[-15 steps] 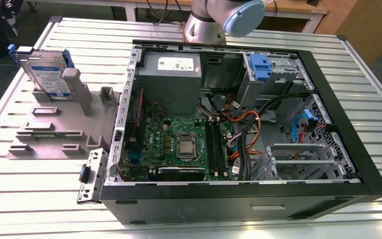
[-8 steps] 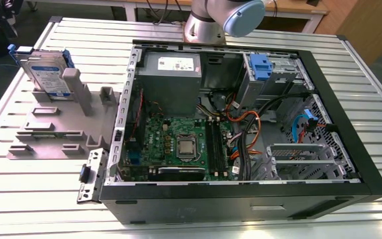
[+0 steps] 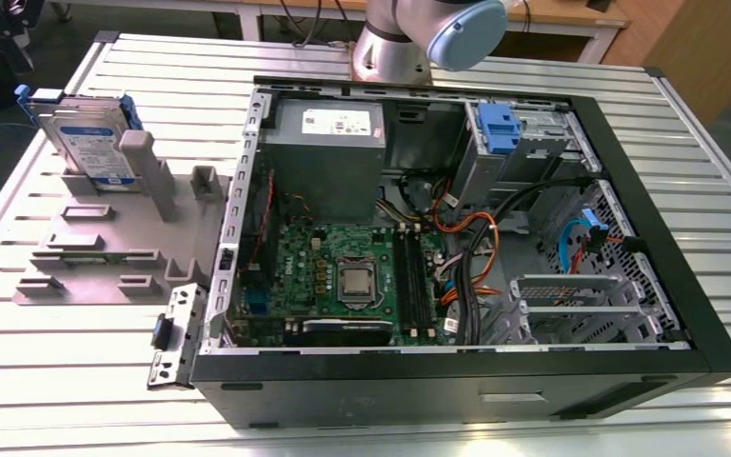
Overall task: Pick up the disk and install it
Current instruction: 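Pick up the disk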
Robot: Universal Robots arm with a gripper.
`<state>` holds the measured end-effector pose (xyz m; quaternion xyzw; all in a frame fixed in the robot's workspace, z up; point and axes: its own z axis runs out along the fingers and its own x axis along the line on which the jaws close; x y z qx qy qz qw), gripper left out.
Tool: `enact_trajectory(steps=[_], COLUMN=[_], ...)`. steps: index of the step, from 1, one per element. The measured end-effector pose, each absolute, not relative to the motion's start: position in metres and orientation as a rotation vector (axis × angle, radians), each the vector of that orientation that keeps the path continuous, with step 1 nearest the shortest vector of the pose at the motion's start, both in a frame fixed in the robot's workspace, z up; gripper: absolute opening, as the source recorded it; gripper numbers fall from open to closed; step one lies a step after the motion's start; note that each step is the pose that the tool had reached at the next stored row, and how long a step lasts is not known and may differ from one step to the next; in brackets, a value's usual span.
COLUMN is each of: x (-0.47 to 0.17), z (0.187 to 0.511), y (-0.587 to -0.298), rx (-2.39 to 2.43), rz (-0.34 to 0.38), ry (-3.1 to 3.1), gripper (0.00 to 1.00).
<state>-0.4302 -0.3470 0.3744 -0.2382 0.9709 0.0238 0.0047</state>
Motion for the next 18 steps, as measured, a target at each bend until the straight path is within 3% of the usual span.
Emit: enact_trajectory(steps=[18], x=[-0.4303], z=[0.3738], y=[-0.3470], rx=[-1.069], rz=[0.076], ry=[2.949], gripper=[0.11])
